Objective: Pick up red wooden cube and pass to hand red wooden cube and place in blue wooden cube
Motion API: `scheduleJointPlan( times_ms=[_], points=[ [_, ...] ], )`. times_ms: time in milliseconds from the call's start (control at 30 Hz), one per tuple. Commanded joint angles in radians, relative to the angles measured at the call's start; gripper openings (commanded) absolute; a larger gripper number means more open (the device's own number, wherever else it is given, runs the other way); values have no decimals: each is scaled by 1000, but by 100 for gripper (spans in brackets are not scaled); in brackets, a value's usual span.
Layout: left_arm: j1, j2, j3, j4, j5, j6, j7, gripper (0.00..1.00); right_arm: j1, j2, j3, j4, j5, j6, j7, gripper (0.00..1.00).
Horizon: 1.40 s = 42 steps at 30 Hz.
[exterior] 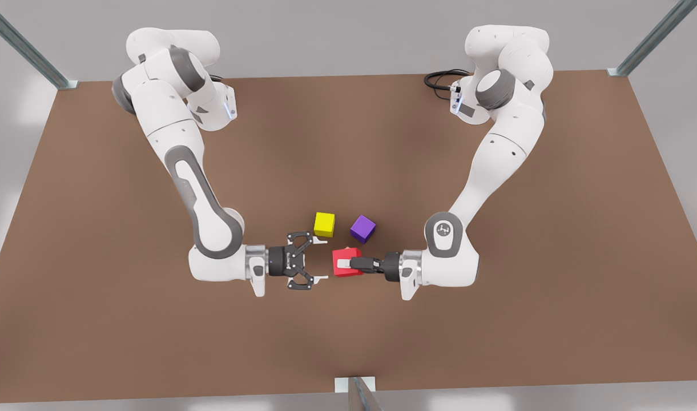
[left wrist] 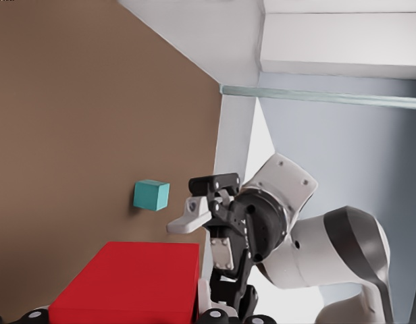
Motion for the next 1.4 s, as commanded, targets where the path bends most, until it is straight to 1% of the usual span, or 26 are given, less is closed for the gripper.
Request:
scheduleJointPlan(
  times_ms=[0, 1067, 1100, 1133, 1167, 1200, 1233, 1267, 1367],
  points=[
    [-2, -2, -1, 0, -18, 2, 105, 52, 2, 0, 0, 0, 8, 2, -130, 100],
    [-6, -3, 0, -1, -35, 1, 99, 53, 92, 67, 0, 73, 94, 87, -119, 100],
    [-6, -3, -1, -3, -35, 1, 101, 85, 95, 67, 0, 74, 99, 93, -117, 99],
    [-6, -3, -1, -3, -35, 1, 99, 85, 95, 67, 0, 74, 102, 93, -117, 99],
    [-6, -3, 0, -3, -35, 1, 99, 85, 95, 67, 2, 74, 102, 93, -117, 95],
    [-8, -3, -1, -3, -35, 1, 99, 85, 95, 67, 0, 74, 102, 93, -117, 81],
    [-6, -3, -1, -3, -35, 1, 99, 85, 95, 67, 0, 74, 102, 93, -117, 60],
    [-6, -3, 0, -3, -35, 1, 99, 85, 95, 67, 0, 74, 102, 93, -117, 57],
    [-6, -3, -1, -3, -36, 1, 98, 86, 95, 67, 0, 74, 102, 93, -113, 57]
  ],
)
